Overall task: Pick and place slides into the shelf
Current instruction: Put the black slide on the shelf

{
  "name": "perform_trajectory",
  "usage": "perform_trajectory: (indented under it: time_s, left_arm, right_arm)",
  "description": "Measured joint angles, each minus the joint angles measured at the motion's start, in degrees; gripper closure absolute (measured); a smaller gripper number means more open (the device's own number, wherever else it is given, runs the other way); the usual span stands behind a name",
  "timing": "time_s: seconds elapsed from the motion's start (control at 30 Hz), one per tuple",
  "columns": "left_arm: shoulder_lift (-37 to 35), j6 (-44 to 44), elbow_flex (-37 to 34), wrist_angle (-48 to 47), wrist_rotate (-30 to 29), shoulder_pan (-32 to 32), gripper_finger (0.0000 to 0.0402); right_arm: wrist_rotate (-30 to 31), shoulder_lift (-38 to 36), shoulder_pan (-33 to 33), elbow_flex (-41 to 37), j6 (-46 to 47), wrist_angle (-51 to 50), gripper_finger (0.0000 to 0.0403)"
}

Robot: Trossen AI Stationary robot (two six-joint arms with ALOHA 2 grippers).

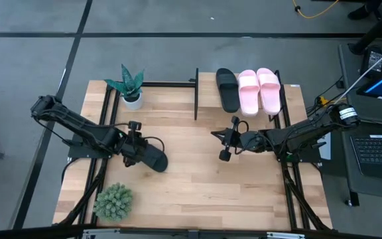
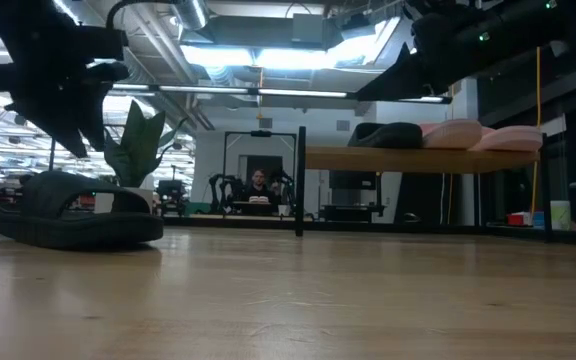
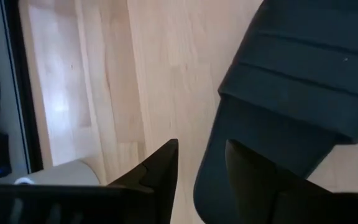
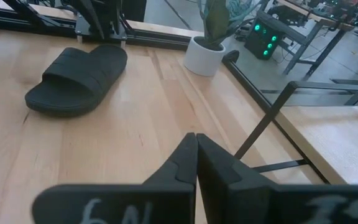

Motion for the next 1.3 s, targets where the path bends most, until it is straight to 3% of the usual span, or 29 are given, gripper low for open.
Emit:
perform_trajectory:
  time_s: [0.53, 0.63, 0.73, 1.03, 1.3]
  left_arm:
    - [8.75, 4.32, 0.07, 2.38, 2.97, -0.04, 0.0276]
    - [10.06, 4.44, 0.25, 6.52, 3.03, -0.02, 0.0276]
    - [10.61, 5.93, 0.29, 11.73, 3.07, -0.02, 0.0276]
    - [10.32, 7.25, 0.32, 13.34, 3.23, 0.00, 0.0276]
    - [10.35, 7.31, 0.32, 21.73, 7.25, 0.02, 0.0276]
  right_arm:
    - [0.00, 0.00, 0.00, 0.02, 0.02, -0.09, 0.0393]
    - [0.00, 0.00, 0.00, 0.02, -0.01, -0.09, 0.0393]
    - [0.00, 0.00, 0.00, 0.02, 0.02, -0.13, 0.0393]
    - [0.00, 0.00, 0.00, 0.02, 0.04, -0.35, 0.0393]
    - [-0.02, 0.00, -0.07, 0.02, 0.08, -0.43, 0.0393]
